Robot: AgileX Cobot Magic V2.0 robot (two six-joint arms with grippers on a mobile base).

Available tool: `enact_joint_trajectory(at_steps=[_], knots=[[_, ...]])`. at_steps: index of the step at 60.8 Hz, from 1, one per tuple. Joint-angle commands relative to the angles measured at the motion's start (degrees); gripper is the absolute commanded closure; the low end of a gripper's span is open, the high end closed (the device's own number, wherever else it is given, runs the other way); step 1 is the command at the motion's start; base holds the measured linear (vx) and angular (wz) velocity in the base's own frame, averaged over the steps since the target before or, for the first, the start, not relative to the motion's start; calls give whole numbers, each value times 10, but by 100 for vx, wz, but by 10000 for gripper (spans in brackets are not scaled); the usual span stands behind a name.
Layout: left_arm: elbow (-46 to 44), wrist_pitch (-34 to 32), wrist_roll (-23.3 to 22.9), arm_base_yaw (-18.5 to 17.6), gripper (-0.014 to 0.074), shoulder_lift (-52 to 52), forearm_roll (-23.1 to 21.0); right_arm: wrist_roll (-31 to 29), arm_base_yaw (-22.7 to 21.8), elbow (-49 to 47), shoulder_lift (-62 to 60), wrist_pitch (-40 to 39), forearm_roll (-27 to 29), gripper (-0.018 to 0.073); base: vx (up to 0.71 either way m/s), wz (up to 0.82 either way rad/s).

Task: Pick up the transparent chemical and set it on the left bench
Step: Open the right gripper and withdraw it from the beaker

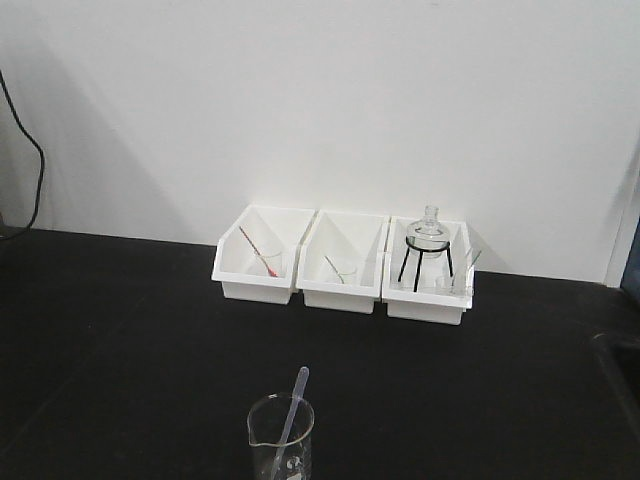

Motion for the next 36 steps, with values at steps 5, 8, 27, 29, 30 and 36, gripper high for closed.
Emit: enact_joint_trajectory(at_steps=[5,8,27,29,30,36], knots=[[9,-45,-4,-1,600,-11,0,-7,-3,5,-1,-34,1,567,0,0],[9,-45,-4,-1,600,-11,0,-7,-3,5,-1,-34,1,567,0,0],[9,-45,-4,-1,600,-11,0,-7,-3,5,-1,-34,1,567,0,0],[9,-45,-4,-1,600,-11,0,-7,-3,5,-1,-34,1,567,0,0],[9,-45,-4,-1,600,-11,0,-7,-3,5,-1,-34,1,567,0,0],[9,-45,-4,-1,600,-11,0,-7,-3,5,-1,-34,1,567,0,0]])
